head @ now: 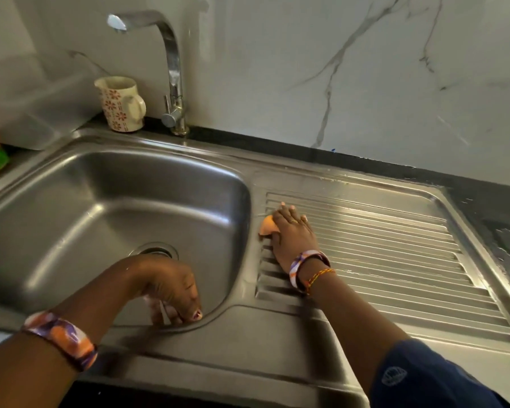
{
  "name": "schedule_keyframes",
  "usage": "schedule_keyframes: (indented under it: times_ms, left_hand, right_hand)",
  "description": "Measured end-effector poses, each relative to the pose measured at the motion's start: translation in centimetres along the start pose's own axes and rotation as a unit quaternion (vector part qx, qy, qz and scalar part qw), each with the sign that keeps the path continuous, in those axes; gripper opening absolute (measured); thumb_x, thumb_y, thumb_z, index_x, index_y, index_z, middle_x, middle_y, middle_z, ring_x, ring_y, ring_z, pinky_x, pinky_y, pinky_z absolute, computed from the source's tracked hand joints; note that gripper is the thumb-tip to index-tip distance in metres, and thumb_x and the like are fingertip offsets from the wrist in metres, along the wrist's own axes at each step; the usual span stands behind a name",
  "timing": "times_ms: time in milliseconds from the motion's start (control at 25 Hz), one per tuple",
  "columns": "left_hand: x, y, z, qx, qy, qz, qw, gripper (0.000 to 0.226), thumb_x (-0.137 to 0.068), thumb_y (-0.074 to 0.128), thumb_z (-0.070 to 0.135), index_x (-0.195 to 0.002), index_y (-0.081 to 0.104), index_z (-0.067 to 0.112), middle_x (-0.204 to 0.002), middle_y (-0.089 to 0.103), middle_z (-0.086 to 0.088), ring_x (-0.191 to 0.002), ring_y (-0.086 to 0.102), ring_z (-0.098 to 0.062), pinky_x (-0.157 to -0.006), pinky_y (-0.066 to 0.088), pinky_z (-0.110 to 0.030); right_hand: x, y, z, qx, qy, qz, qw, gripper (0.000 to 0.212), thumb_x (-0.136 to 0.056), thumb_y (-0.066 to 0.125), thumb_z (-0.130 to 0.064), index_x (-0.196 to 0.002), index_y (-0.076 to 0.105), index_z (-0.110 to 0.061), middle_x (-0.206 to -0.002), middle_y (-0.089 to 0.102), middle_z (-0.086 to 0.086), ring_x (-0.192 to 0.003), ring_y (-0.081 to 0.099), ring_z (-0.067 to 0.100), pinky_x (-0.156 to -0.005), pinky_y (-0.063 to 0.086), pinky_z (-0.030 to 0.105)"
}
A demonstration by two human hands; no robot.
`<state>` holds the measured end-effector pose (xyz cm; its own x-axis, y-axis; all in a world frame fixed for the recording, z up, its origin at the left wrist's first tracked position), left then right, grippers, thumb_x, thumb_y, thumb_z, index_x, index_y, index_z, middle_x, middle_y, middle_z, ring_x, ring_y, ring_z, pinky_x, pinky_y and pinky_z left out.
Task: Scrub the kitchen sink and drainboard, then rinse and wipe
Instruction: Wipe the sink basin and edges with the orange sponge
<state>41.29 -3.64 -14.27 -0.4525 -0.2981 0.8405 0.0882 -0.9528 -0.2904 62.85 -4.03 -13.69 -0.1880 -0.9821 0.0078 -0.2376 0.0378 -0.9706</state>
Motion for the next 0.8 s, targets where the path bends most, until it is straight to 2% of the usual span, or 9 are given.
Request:
schedule_keyframes:
  times_ms: [120, 240, 400, 520, 640, 680, 720, 760, 800]
  left_hand:
    - [0.3, 0.0, 0.3, -0.043, -0.013, -0.01, 0.999, 0.029, -0.088, 0.065, 0.017, -0.115, 0.065, 0.006, -0.072, 0.064, 0.004, -0.061, 0.061, -0.002, -0.06, 0.055, -0.021]
    - [1.1, 0.0, 0.2, -0.144, -0.083, 0.01, 0.986, 0.032, -0.086, 0.065, 0.039, -0.093, 0.066, 0.008, -0.09, 0.067, -0.008, -0.082, 0.067, -0.019, -0.074, 0.055, -0.028]
    - [3.1, -0.1, -1.6, -0.195, -0.117, 0.058, 0.972, 0.05, -0.083, 0.064, 0.047, -0.109, 0.065, 0.004, -0.109, 0.067, -0.011, -0.096, 0.065, -0.023, -0.084, 0.055, -0.029]
    - [3.9, 0.0, -2.7, -0.183, -0.093, 0.087, 0.975, 0.04, -0.082, 0.066, 0.045, -0.101, 0.069, 0.01, -0.103, 0.067, -0.006, -0.088, 0.064, -0.015, -0.082, 0.056, -0.025]
    - [3.5, 0.0, -2.9, -0.196, -0.07, 0.11, 0.972, 0.035, -0.081, 0.068, 0.043, -0.095, 0.068, 0.011, -0.084, 0.065, 0.001, -0.077, 0.063, -0.011, -0.071, 0.056, -0.021]
    - [3.4, -0.1, -2.9, -0.194, -0.069, 0.107, 0.973, 0.036, -0.082, 0.068, 0.042, -0.098, 0.067, 0.009, -0.084, 0.064, 0.0, -0.076, 0.063, -0.012, -0.069, 0.056, -0.021]
    - [3.4, -0.1, -2.7, -0.195, -0.072, 0.098, 0.973, 0.04, -0.083, 0.068, 0.04, -0.105, 0.066, 0.006, -0.087, 0.064, -0.002, -0.079, 0.063, -0.015, -0.07, 0.056, -0.022]
    - [3.4, -0.1, -2.4, -0.199, -0.075, 0.083, 0.974, 0.043, -0.085, 0.067, 0.037, -0.112, 0.064, 0.004, -0.094, 0.065, -0.006, -0.085, 0.064, -0.018, -0.074, 0.056, -0.024]
    - [3.4, 0.0, -1.9, -0.202, -0.074, 0.066, 0.974, 0.042, -0.087, 0.065, 0.032, -0.117, 0.062, 0.003, -0.102, 0.066, -0.01, -0.09, 0.064, -0.021, -0.079, 0.056, -0.028]
  right_hand:
    - [1.8, 0.2, -3.2, -0.043, -0.092, -0.008, 0.995, 0.054, -0.086, 0.032, -0.022, -0.136, 0.048, -0.012, -0.151, 0.034, 0.008, -0.143, 0.026, 0.023, -0.116, 0.016, 0.031]
    - [3.6, 1.4, -7.1, -0.024, -0.164, -0.041, 0.985, 0.039, -0.083, 0.039, -0.02, -0.104, 0.071, -0.019, -0.122, 0.064, 0.008, -0.124, 0.051, 0.026, -0.106, 0.031, 0.031]
    - [6.0, 2.6, -11.4, 0.151, -0.159, -0.093, 0.971, 0.038, -0.097, 0.04, -0.039, -0.109, 0.067, -0.017, -0.115, 0.067, 0.006, -0.111, 0.059, 0.025, -0.095, 0.037, 0.031]
    - [7.7, 3.0, -12.7, 0.107, -0.131, -0.142, 0.975, 0.046, -0.097, 0.038, -0.043, -0.111, 0.066, -0.01, -0.12, 0.064, 0.012, -0.113, 0.058, 0.028, -0.094, 0.041, 0.032]
    - [8.5, 2.5, -12.8, -0.136, -0.063, -0.2, 0.968, 0.035, -0.097, 0.043, -0.032, -0.102, 0.068, -0.009, -0.099, 0.067, 0.012, -0.091, 0.061, 0.029, -0.08, 0.045, 0.031]
    - [8.8, 1.8, -12.5, -0.297, -0.025, -0.205, 0.932, 0.026, -0.095, 0.048, -0.023, -0.088, 0.068, -0.009, -0.081, 0.065, 0.008, -0.075, 0.06, 0.024, -0.07, 0.046, 0.029]
    - [8.9, 1.0, -12.6, -0.468, 0.014, -0.199, 0.861, 0.017, -0.089, 0.054, -0.013, -0.075, 0.064, -0.011, -0.066, 0.061, 0.0, -0.061, 0.058, 0.016, -0.061, 0.047, 0.024]
    - [8.8, 0.4, -10.0, -0.561, 0.031, -0.142, 0.815, 0.012, -0.079, 0.06, -0.004, -0.069, 0.06, -0.012, -0.057, 0.058, -0.008, -0.052, 0.057, 0.005, -0.055, 0.047, 0.015]
    - [8.6, -0.5, -6.8, -0.573, 0.059, -0.074, 0.814, 0.013, -0.082, 0.056, 0.002, -0.074, 0.057, -0.008, -0.054, 0.059, -0.01, -0.046, 0.056, 0.0, -0.049, 0.045, 0.009]
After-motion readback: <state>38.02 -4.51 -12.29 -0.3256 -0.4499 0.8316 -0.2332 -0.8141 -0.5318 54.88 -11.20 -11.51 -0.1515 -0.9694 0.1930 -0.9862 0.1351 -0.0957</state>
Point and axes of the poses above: each hand's wrist, its own x-axis away from the middle knuckle, its own y-axis out of the palm, z = x × y, the point moved 4 cm from there along -x, towards the middle knuckle
